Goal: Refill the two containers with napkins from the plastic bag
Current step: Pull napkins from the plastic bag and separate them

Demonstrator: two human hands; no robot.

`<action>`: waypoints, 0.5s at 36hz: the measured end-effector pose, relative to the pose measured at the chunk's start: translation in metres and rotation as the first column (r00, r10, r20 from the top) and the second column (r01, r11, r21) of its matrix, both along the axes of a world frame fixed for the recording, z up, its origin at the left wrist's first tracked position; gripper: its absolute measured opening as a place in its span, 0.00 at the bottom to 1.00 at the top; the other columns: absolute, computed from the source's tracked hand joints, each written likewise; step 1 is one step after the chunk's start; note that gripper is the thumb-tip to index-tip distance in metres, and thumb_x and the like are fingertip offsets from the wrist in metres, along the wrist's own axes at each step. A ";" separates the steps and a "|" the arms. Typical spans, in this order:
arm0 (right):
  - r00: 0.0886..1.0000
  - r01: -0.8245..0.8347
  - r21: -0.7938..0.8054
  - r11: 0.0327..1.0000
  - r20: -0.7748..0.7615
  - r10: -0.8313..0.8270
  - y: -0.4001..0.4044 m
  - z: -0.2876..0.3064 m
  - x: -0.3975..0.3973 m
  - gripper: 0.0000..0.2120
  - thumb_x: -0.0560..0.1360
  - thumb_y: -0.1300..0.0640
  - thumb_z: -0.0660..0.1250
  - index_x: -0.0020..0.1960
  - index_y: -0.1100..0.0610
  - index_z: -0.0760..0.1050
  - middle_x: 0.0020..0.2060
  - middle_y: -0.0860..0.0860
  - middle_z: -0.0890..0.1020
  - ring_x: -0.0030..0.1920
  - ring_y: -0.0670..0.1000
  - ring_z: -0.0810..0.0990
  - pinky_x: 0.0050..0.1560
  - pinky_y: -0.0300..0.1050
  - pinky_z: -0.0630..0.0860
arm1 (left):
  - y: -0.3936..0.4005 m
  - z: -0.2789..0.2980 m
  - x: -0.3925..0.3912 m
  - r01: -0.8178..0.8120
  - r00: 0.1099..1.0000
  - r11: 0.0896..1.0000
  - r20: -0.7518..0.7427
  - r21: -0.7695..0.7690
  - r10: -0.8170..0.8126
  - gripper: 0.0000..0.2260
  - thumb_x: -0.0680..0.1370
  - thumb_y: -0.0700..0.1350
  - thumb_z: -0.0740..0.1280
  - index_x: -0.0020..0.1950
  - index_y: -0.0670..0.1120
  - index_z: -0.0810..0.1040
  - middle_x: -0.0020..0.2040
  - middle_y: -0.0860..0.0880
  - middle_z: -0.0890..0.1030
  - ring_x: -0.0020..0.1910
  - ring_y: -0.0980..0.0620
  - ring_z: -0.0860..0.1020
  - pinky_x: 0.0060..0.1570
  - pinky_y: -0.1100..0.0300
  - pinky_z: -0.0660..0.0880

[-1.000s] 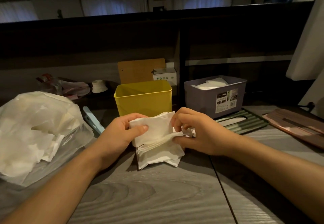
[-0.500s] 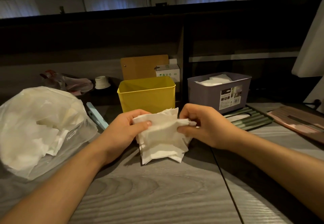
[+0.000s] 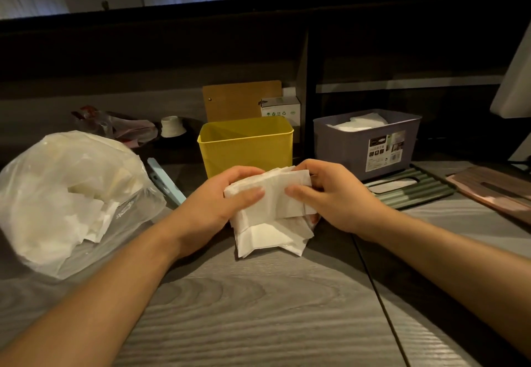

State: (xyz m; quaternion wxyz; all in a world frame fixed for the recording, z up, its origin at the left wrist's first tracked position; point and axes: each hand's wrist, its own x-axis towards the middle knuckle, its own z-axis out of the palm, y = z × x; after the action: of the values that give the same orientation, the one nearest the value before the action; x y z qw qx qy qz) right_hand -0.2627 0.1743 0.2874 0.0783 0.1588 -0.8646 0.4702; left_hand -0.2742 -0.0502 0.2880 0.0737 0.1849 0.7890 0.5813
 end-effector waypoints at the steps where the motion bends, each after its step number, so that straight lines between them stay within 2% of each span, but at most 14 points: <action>1: 1.000 0.009 -0.017 1.000 0.015 -0.009 0.002 0.001 0.001 0.06 0.80 0.53 0.66 0.57 0.48 0.77 0.47 0.44 0.84 0.46 0.42 0.83 0.43 0.45 0.84 | -0.001 -0.001 -0.001 0.000 1.000 1.000 -0.009 -0.003 0.000 0.15 0.78 0.52 0.68 0.65 0.57 0.78 0.56 0.55 0.83 0.56 0.53 0.82 0.50 0.57 0.81; 3: 0.998 0.034 -0.055 0.998 0.063 -0.030 0.007 0.003 0.002 0.06 0.82 0.53 0.64 0.55 0.50 0.79 0.48 0.47 0.84 0.44 0.49 0.85 0.43 0.48 0.85 | -0.001 -0.002 -0.001 -0.007 1.000 1.000 -0.001 0.007 0.007 0.13 0.81 0.48 0.66 0.64 0.57 0.79 0.56 0.54 0.83 0.55 0.53 0.82 0.49 0.58 0.81; 6: 0.994 0.029 -0.090 0.996 0.104 -0.019 0.016 0.002 0.002 0.09 0.83 0.56 0.63 0.54 0.53 0.83 0.48 0.50 0.86 0.41 0.56 0.85 0.44 0.51 0.85 | -0.001 -0.003 -0.002 -0.011 1.000 1.000 0.018 0.021 0.010 0.12 0.82 0.50 0.63 0.63 0.60 0.80 0.57 0.54 0.83 0.56 0.51 0.82 0.49 0.55 0.81; 9: 0.996 0.049 -0.049 0.998 0.074 -0.045 0.018 0.001 0.001 0.09 0.81 0.57 0.65 0.54 0.55 0.84 0.47 0.50 0.86 0.37 0.54 0.85 0.43 0.48 0.85 | -0.001 -0.004 -0.003 -0.008 1.000 1.000 0.022 0.024 0.007 0.13 0.83 0.52 0.61 0.65 0.61 0.79 0.59 0.51 0.82 0.56 0.47 0.81 0.46 0.56 0.80; 14: 0.994 0.106 0.045 0.993 -0.017 -0.105 0.016 0.000 -0.001 0.08 0.81 0.58 0.66 0.52 0.54 0.84 0.41 0.49 0.86 0.36 0.50 0.85 0.41 0.45 0.84 | -0.003 -0.005 -0.005 -0.007 1.000 0.999 0.029 0.043 0.006 0.15 0.79 0.56 0.62 0.64 0.63 0.80 0.64 0.51 0.80 0.63 0.46 0.78 0.61 0.42 0.79; 18: 0.983 0.177 0.048 0.983 -0.058 -0.174 0.021 0.004 -0.002 0.08 0.81 0.57 0.65 0.47 0.53 0.82 0.39 0.49 0.85 0.37 0.48 0.85 0.42 0.47 0.84 | -0.004 -0.006 -0.006 -0.014 1.000 0.999 0.027 0.048 0.013 0.15 0.78 0.56 0.62 0.63 0.64 0.81 0.64 0.53 0.80 0.64 0.47 0.78 0.63 0.42 0.77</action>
State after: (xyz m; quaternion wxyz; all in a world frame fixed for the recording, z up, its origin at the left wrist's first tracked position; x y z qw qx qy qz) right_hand -0.2643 0.1953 0.2910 0.1383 0.0965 -0.8849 0.4342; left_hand -0.2807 -0.0541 0.2824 0.0759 0.1735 0.7749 0.6030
